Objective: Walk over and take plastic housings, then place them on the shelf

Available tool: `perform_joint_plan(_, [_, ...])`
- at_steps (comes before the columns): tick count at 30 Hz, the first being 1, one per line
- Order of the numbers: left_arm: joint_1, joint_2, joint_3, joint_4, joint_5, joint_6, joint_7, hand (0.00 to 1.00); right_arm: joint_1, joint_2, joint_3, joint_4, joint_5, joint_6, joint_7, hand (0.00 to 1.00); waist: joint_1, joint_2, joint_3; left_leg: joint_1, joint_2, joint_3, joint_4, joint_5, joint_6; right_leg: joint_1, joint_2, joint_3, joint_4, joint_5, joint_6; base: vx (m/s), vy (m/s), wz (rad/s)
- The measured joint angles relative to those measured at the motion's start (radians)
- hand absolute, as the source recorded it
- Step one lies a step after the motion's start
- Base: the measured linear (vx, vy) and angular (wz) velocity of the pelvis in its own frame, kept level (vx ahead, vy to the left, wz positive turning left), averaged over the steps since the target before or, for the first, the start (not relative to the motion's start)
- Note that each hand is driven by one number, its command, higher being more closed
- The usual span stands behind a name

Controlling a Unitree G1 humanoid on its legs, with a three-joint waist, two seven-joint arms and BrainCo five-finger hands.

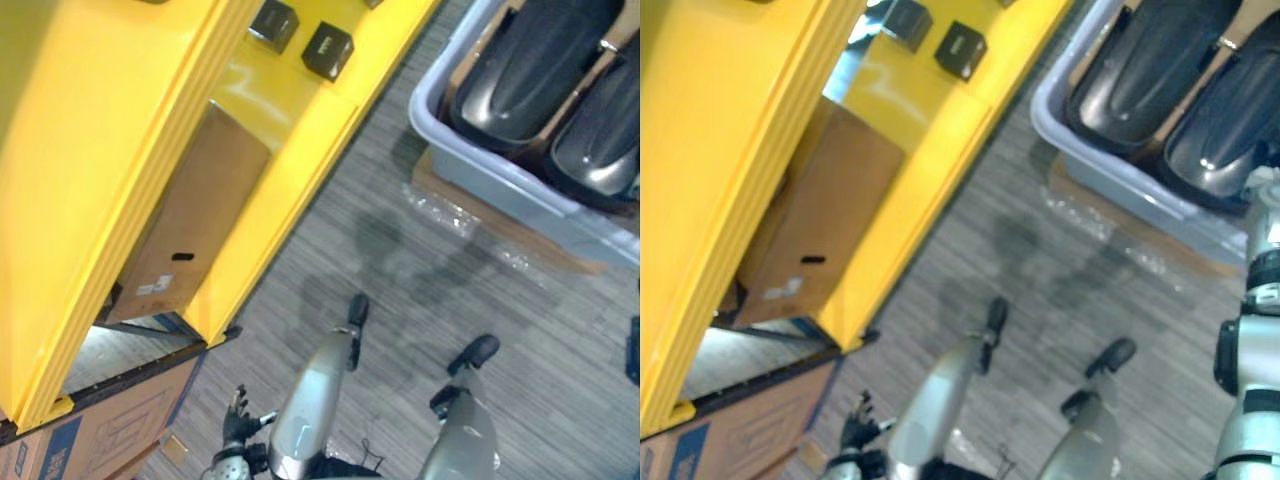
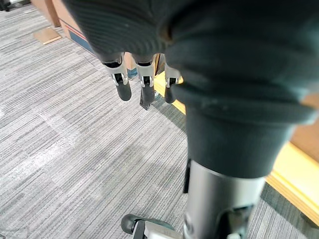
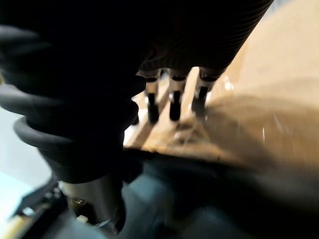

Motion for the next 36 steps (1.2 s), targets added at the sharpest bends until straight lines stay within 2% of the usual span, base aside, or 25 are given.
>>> perform_joint_plan(2, [0.0,-0.001,-0.01,0.005,0.0,-0.012,-0.001,0.0,-0.018,-0.026,0.031,0.032,-0.102,0.056,0.055,1.0,0.002,0.008,-0.006,0.003,-0.001,-0.006,-0.001,0.0,0.0,0.009,0.001,-0.007,-0.004,0.0,0.0,-0.03,-0.02,0.07])
perform_joint_plan(3, [0.0,0.0,-0.016,0.005,-0.001,-0.013,0.0,0.0,-0.023,-0.032,0.032,0.038,-0.121,0.067,0.069,1.0,0.003,0.011,-0.008,0.004,-0.001,-0.007,-0.002,0.001,0.0,0.011,0.001,-0.01,-0.004,0.0,0.0,-0.03,-0.022,0.07])
perform_joint_plan(5, [0.0,-0.001,-0.029,0.002,-0.001,-0.019,-0.001,0.0,-0.038,-0.056,0.058,0.047,-0.203,0.117,0.111,1.0,0.011,0.022,-0.016,0.01,-0.002,-0.009,-0.013,0.006,-0.002,0.014,0.0,-0.016,-0.007,0.0,0.0,-0.03,-0.033,0.03])
perform_joint_plan(9, [0.002,-0.004,-0.04,-0.002,-0.001,-0.019,-0.003,0.0,-0.052,-0.051,0.077,0.084,-0.286,0.187,0.186,1.0,0.023,0.034,-0.024,0.045,-0.002,-0.014,-0.036,0.012,-0.005,0.046,0.003,-0.026,-0.016,-0.001,0.001,-0.01,-0.043,0.02])
perform_joint_plan(16, [0.019,-0.003,-0.042,-0.043,0.0,-0.028,-0.019,0.0,-0.054,-0.037,0.11,0.098,-0.34,0.232,0.219,1.0,0.022,0.034,-0.024,0.086,-0.002,-0.012,-0.049,0.012,-0.005,0.082,0.001,-0.031,-0.017,-0.005,-0.002,-0.03,-0.012,0.01])
perform_joint_plan(18, [0.031,-0.003,-0.036,-0.066,0.003,-0.03,-0.015,0.0,-0.054,-0.028,0.109,0.105,-0.339,0.227,0.222,1.0,0.017,0.029,-0.02,0.113,-0.003,-0.011,-0.062,0.012,-0.005,0.102,0.0,-0.034,-0.017,-0.011,-0.008,-0.04,-0.008,0.01])
perform_joint_plan(20, [0.053,-0.001,-0.024,-0.098,0.003,-0.029,-0.008,0.0,-0.054,-0.009,0.109,0.103,-0.339,0.215,0.221,1.0,-0.003,0.016,-0.011,0.135,-0.002,-0.013,-0.068,0.012,-0.005,0.123,0.001,-0.042,-0.017,-0.019,-0.01,-0.04,-0.014,0.02])
perform_joint_plan(22, [0.087,0.011,-0.007,-0.161,0.004,-0.012,0.003,0.0,-0.053,0.003,0.103,0.102,-0.336,0.19,0.218,1.0,-0.026,-0.009,0.006,0.165,0.0,-0.011,-0.085,0.014,-0.007,0.146,0.002,-0.044,-0.02,-0.024,-0.005,-0.03,-0.024,-0.03])
perform_joint_plan(23, [0.119,0.031,0.017,-0.229,0.001,0.021,0.002,0.0,-0.051,0.012,0.082,0.098,-0.327,0.166,0.21,1.0,-0.047,-0.037,0.025,0.195,0.002,-0.007,-0.105,0.018,-0.01,0.168,0.004,-0.045,-0.028,-0.025,-0.005,-0.02,-0.026,-0.05])
perform_joint_plan(24, [0.125,0.036,0.02,-0.244,0.001,0.027,0.002,0.0,-0.049,0.014,0.078,0.096,-0.326,0.161,0.209,1.0,-0.052,-0.043,0.029,0.2,0.002,-0.007,-0.108,0.018,-0.011,0.172,0.005,-0.045,-0.031,-0.025,-0.005,0.0,-0.036,-0.06])
perform_joint_plan(25, [0.164,0.052,0.055,-0.323,-0.001,0.064,0.0,0.0,-0.021,0.021,0.043,0.058,-0.299,0.147,0.2,1.0,-0.071,-0.069,0.046,0.235,0.007,-0.006,-0.123,0.019,-0.012,0.204,0.012,-0.046,-0.043,-0.022,-0.001,0.02,-0.035,0.01])
perform_joint_plan(27, [0.196,0.053,0.09,-0.476,-0.04,0.074,-0.03,0.0,0.031,0.021,0.0,0.014,-0.268,0.117,0.172,1.0,-0.083,-0.081,0.049,0.266,0.009,-0.009,-0.14,0.021,-0.015,0.233,0.017,-0.053,-0.049,-0.021,0.0,0.03,-0.038,0.02])
perform_joint_plan(29, [0.178,0.05,0.095,-0.717,-0.035,0.075,-0.071,0.0,0.119,0.069,-0.086,-0.107,-0.215,0.075,0.136,1.0,-0.097,-0.087,0.047,0.334,0.013,0.0,-0.171,0.024,-0.018,0.289,0.022,-0.053,-0.065,-0.019,0.003,0.03,-0.026,-0.11])
perform_joint_plan(30, [0.169,0.046,0.095,-0.756,-0.031,0.075,-0.083,0.0,0.14,0.095,-0.103,-0.141,-0.209,0.06,0.122,1.0,-0.104,-0.094,0.04,0.343,0.015,0.003,-0.175,0.024,-0.019,0.296,0.024,-0.053,-0.069,-0.018,0.005,0.02,-0.022,-0.18])
perform_joint_plan(32, [0.156,0.038,0.102,-0.84,-0.027,0.093,-0.116,0.0,0.239,0.207,-0.149,-0.277,-0.198,0.02,0.072,1.0,-0.131,-0.137,-0.016,0.37,0.026,0.017,-0.208,0.028,-0.025,0.309,0.038,-0.051,-0.094,-0.017,0.006,0.04,-0.028,-0.18])
perform_joint_plan(33, [0.156,0.037,0.104,-0.842,-0.026,0.105,-0.118,0.0,0.274,0.229,-0.158,-0.313,-0.199,0.017,0.061,1.0,-0.137,-0.148,-0.039,0.372,0.028,0.016,-0.218,0.03,-0.028,0.31,0.042,-0.052,-0.101,-0.017,0.006,0.09,-0.054,-0.13])
perform_joint_plan(35, [0.157,0.034,0.139,-0.88,0.048,0.169,-0.104,0.0,0.413,0.315,-0.227,-0.491,-0.224,0.015,0.013,1.0,-0.142,-0.183,-0.083,0.44,0.042,0.021,-0.265,0.032,-0.032,0.36,0.061,-0.054,-0.127,-0.017,0.006,0.1,-0.073,-0.11])
perform_joint_plan(36, [0.159,0.035,0.153,-0.9,0.062,0.19,-0.1,0.0,0.452,0.337,-0.241,-0.538,-0.23,0.015,0.001,1.0,-0.141,-0.193,-0.101,0.456,0.044,0.023,-0.279,0.033,-0.033,0.37,0.065,-0.054,-0.135,-0.017,0.006,0.07,-0.058,-0.1])
